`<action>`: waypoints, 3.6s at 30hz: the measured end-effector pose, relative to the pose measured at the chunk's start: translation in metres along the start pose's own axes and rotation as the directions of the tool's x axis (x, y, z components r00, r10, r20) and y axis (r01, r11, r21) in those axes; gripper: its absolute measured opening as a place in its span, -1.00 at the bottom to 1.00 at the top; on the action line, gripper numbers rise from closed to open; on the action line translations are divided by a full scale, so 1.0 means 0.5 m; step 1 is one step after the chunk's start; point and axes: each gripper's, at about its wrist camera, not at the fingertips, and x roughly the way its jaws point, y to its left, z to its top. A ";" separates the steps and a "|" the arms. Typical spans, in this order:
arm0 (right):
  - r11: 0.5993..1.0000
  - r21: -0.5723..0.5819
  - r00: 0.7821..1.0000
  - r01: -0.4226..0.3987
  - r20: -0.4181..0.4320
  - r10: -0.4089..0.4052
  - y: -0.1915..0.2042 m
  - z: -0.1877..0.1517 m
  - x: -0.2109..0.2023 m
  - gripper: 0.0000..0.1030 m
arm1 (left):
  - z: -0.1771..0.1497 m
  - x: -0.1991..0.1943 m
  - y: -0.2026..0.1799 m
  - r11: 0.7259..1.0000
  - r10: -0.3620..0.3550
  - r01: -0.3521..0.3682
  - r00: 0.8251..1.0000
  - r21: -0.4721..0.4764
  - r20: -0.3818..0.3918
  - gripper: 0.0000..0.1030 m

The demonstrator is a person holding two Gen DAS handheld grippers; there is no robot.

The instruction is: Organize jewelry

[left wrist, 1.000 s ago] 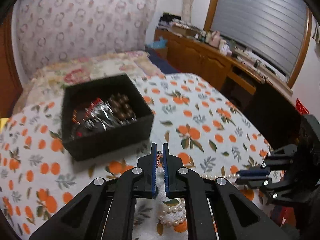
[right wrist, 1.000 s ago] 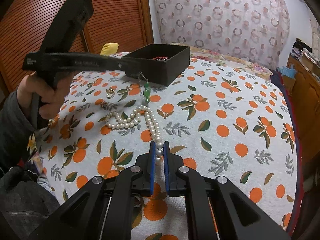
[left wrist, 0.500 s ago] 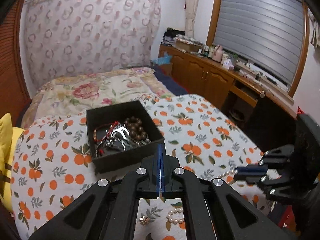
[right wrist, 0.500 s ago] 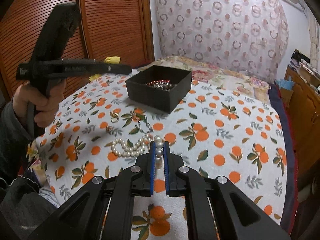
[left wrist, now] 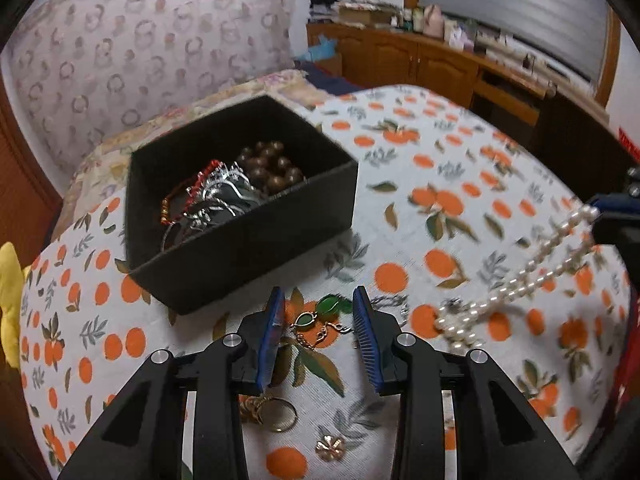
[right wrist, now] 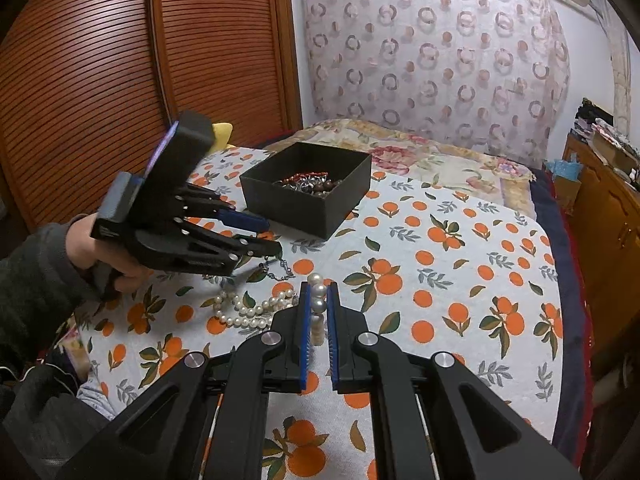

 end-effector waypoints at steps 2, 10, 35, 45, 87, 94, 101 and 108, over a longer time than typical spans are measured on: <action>1.000 0.003 1.000 -0.003 -0.005 0.003 -0.002 -0.002 0.004 -0.83 | 0.000 0.010 0.001 1.000 0.001 -0.001 1.000 0.007 -0.005 -0.35; 1.000 0.013 1.000 -0.013 -0.013 0.013 -0.007 -0.003 0.015 -0.83 | 0.003 0.013 0.009 0.997 -0.065 0.065 0.998 -0.030 0.000 -0.84; 0.998 -0.060 0.962 0.017 0.272 0.000 0.034 0.239 -0.076 -0.83 | 0.080 -0.213 0.067 0.988 0.014 0.034 0.953 -0.151 0.304 -0.84; 0.997 -0.083 0.933 -0.001 0.358 0.031 0.018 0.365 -0.079 -0.83 | 0.118 -0.195 0.134 0.979 0.032 0.036 0.947 -0.203 0.319 -0.84; 1.000 0.014 0.996 -0.024 0.087 0.022 0.020 0.226 0.158 -0.67 | -0.036 -0.176 0.129 0.971 0.122 -0.067 0.964 -0.231 0.235 -0.11; 0.999 0.023 0.999 -0.048 0.010 0.048 0.070 0.130 0.163 -0.41 | -0.085 -0.182 0.120 0.967 0.134 -0.079 0.967 -0.243 0.217 0.07; 0.995 -0.019 0.989 -0.095 -0.115 0.092 0.134 0.062 0.213 -0.39 | -0.123 -0.164 0.130 0.963 0.141 -0.092 0.974 -0.255 0.180 0.15; 0.988 -0.062 0.975 -0.140 -0.184 0.126 0.189 0.042 0.254 -0.37 | -0.148 -0.136 0.147 0.956 0.137 -0.094 0.981 -0.277 0.137 0.16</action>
